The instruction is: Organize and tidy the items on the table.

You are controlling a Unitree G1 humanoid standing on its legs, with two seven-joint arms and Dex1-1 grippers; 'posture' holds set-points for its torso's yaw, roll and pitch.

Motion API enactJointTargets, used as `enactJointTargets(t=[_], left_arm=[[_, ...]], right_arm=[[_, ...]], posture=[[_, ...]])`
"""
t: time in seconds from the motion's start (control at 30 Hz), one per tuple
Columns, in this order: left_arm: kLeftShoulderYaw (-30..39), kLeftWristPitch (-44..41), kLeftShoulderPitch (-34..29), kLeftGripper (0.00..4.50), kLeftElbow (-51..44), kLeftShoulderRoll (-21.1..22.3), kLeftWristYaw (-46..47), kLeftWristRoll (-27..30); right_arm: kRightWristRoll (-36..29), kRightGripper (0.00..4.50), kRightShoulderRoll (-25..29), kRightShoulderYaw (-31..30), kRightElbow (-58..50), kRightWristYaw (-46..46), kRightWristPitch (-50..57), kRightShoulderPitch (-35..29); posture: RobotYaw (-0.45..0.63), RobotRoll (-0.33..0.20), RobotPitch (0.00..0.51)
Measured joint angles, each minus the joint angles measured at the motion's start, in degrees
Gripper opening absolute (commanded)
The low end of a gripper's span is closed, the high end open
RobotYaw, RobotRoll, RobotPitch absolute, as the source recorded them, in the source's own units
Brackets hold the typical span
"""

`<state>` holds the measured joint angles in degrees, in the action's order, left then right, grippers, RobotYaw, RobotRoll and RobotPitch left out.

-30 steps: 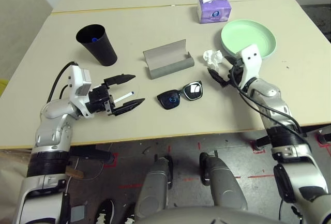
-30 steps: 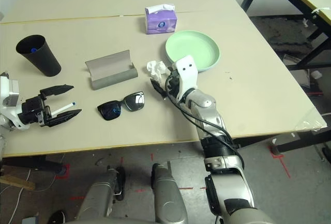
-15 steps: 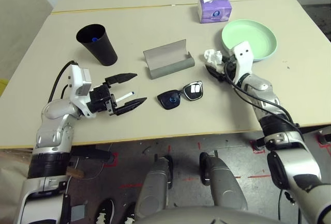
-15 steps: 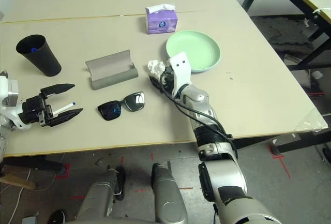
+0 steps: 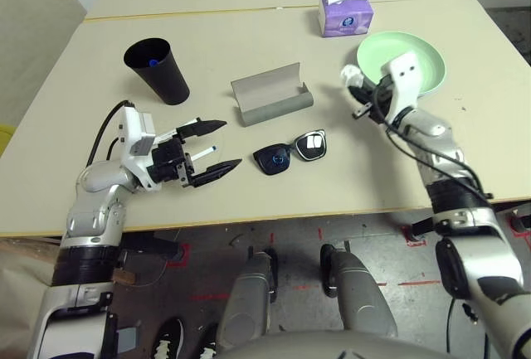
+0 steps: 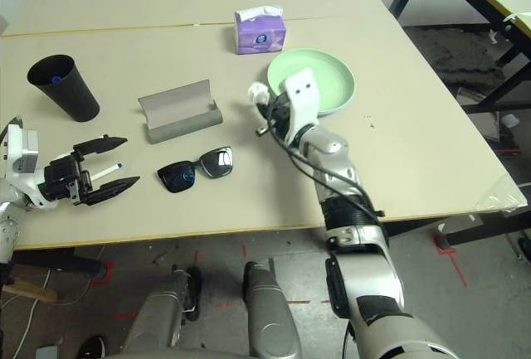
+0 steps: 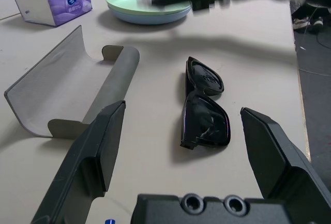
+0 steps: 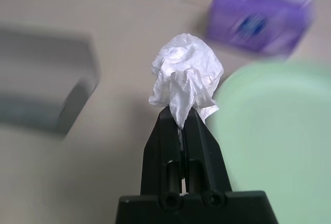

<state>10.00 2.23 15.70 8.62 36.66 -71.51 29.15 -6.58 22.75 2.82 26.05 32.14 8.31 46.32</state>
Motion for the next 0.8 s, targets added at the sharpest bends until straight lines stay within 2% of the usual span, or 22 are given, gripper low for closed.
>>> enactJointTargets(t=[0.17, 0.27, 0.37, 0.43, 0.7, 0.8], left_arm=[[-0.37, 0.40, 0.50, 4.50, 0.69, -0.67, -0.32, -0.03], [-0.39, 0.51, 0.57, 4.50, 0.70, -0.86, -0.32, -0.05], [-0.37, 0.56, 0.22, 4.50, 0.63, -0.93, -0.24, -0.04], [-0.36, 0.56, -0.39, 4.50, 0.47, -0.97, -0.12, -0.02], [-0.36, 0.56, -1.15, 4.50, 0.28, -1.09, 0.29, 0.01], [-0.41, 0.54, -1.00, 4.50, 0.34, -1.22, 0.24, 0.01]], right_arm=[[1.12, 0.02, 4.61, 1.01, 7.11, -0.53, -1.71, 4.95], [3.64, 0.02, 6.06, 0.59, 16.92, -1.85, -4.14, 6.55], [5.84, 0.68, 6.80, -0.05, 23.78, -2.77, -5.51, 6.84], [6.48, 1.35, 6.80, -0.08, 25.66, -3.50, -6.14, 7.20], [5.44, 4.41, 7.27, 1.32, 22.60, -4.37, -5.10, 8.51], [3.18, 4.46, 9.35, 3.28, 13.06, -3.63, 0.86, 6.77]], posture=[[-0.09, 0.000, 0.240], [-0.08, 0.000, 0.238], [-0.07, 0.000, 0.239], [-0.07, 0.000, 0.239], [-0.10, 0.000, 0.241], [-0.13, 0.000, 0.239]])
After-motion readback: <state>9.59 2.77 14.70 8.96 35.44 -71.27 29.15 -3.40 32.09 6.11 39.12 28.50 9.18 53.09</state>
